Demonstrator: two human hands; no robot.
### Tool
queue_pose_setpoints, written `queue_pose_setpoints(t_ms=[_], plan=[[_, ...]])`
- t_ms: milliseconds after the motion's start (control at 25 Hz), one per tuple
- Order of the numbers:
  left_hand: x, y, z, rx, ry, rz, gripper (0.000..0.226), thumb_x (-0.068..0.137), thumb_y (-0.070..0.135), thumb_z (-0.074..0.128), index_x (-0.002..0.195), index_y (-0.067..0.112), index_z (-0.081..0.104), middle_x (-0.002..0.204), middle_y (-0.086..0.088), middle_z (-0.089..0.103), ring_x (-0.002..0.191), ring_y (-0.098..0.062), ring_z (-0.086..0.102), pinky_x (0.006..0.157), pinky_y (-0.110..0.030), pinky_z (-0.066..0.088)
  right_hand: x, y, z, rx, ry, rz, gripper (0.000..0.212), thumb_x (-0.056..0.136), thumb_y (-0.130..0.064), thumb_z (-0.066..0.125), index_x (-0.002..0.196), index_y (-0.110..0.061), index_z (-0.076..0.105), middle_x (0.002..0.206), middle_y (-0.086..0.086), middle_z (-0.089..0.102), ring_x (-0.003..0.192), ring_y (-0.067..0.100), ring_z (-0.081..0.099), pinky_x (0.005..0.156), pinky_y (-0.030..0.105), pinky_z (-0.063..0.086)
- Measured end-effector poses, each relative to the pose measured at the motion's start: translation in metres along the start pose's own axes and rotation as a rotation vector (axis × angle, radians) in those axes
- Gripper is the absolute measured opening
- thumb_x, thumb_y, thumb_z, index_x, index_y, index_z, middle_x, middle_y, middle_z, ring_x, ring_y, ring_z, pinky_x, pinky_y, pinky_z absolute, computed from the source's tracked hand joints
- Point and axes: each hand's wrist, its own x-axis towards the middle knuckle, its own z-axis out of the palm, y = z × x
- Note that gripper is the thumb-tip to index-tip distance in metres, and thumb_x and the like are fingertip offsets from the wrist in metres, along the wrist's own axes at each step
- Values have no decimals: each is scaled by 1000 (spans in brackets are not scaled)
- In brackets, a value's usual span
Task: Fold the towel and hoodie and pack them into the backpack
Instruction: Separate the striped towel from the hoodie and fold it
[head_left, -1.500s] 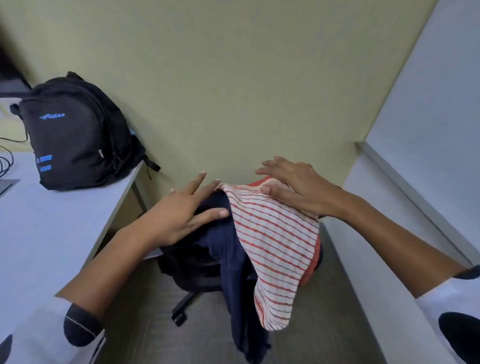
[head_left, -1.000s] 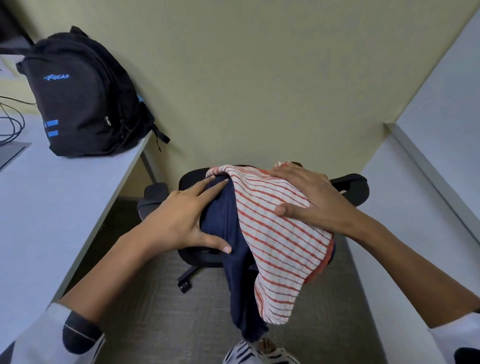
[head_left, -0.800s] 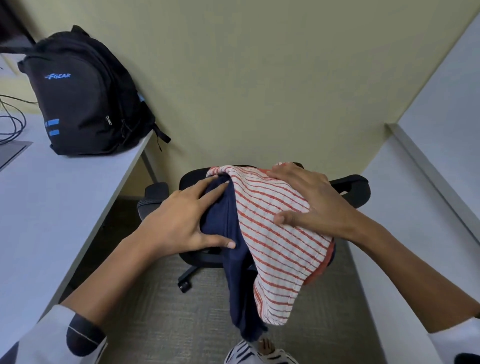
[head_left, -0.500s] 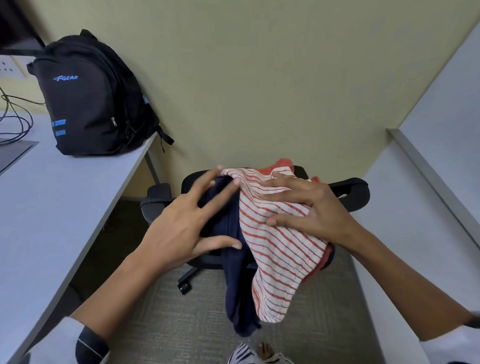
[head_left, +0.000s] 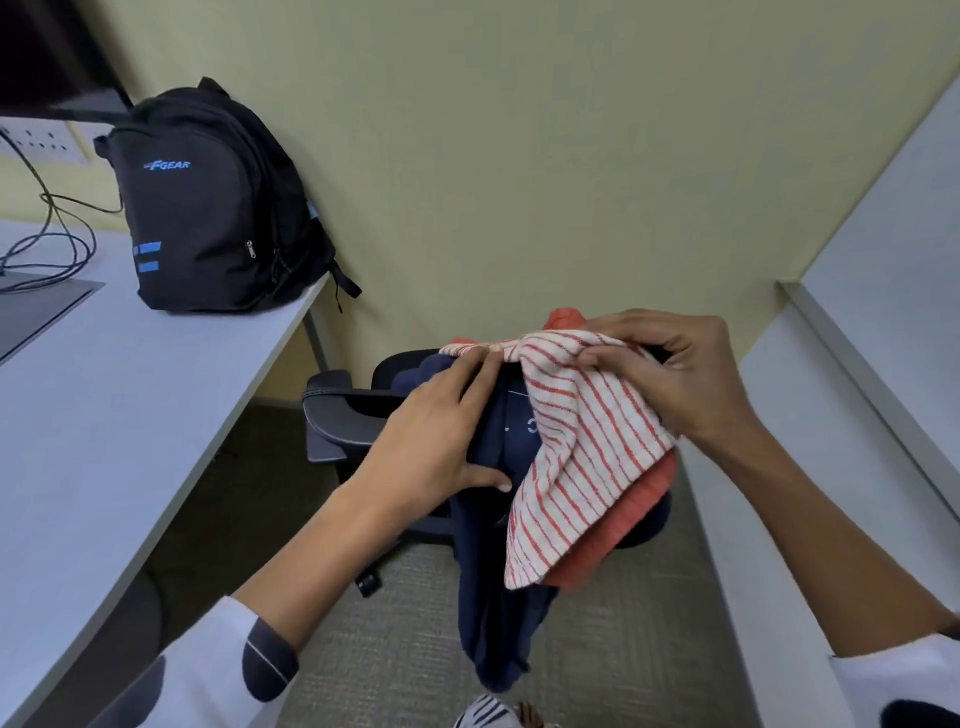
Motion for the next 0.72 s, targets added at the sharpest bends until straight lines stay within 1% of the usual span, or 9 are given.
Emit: queue_pose_setpoints(t_ms=[80,160,240,360,400,480,560,640,720], plan=[[-9,-8,-1,41,56,27,104,62,52,80,146,11,34,150,-7,37,136,-23,39,102,-38,43,-2,4,-21,-24,-138,56,27,75,-25,76,97,-9,75,102,2,74,107,13,65,97,36,49],[-17,-13,6,133,188,113,80,61,46,82,126,6,60,129,-13,60,118,-29,59,87,-46,54,-5,6,-32,-45,-254,76,32,73,-39,71,97,-18,75,110,-3,72,120,8,57,105,35,43],[-22,-15,14,155,246,161,57,76,46,63,118,8,66,123,-12,64,113,-29,62,86,-48,54,-8,6,-29,-23,-312,105,35,72,-49,70,97,-24,75,119,-8,67,128,7,49,108,37,39],[-27,-21,14,96,239,215,52,87,45,42,118,12,67,127,-9,62,118,-28,58,91,-52,51,-11,2,-10,-15,-327,146,37,72,-51,69,106,-36,71,133,-15,56,133,2,40,113,41,32],[-28,-22,13,87,230,224,52,90,45,39,119,13,67,127,-7,62,120,-27,57,93,-53,50,-11,-1,-3,-54,-359,161,48,70,-55,68,117,-44,63,140,-18,48,137,0,33,116,42,27],[-30,-24,12,82,231,218,52,97,46,30,120,16,66,129,-3,61,123,-25,55,96,-52,48,-12,-6,11,-224,-504,190,91,60,-72,65,140,-57,25,154,-26,18,145,-1,3,119,47,9],[-32,-21,10,54,260,203,51,99,44,28,119,18,67,129,-2,61,122,-23,55,100,-51,45,-12,-9,24,-491,-603,108,125,48,-86,59,145,-51,-12,157,-22,-13,142,4,-25,117,51,-10],[-33,-21,3,27,328,191,49,100,41,30,117,17,69,128,-3,62,119,-22,58,100,-50,45,-9,-11,34,-633,-590,10,137,45,-91,53,146,-39,-23,156,-14,-24,138,12,-36,113,54,-17],[-33,-23,-9,-7,412,164,45,100,39,34,114,15,70,130,-5,60,118,-20,58,101,-51,44,-2,-15,42,-623,-567,-1,140,45,-89,56,147,-34,-23,158,-12,-22,139,14,-35,114,57,-15]])
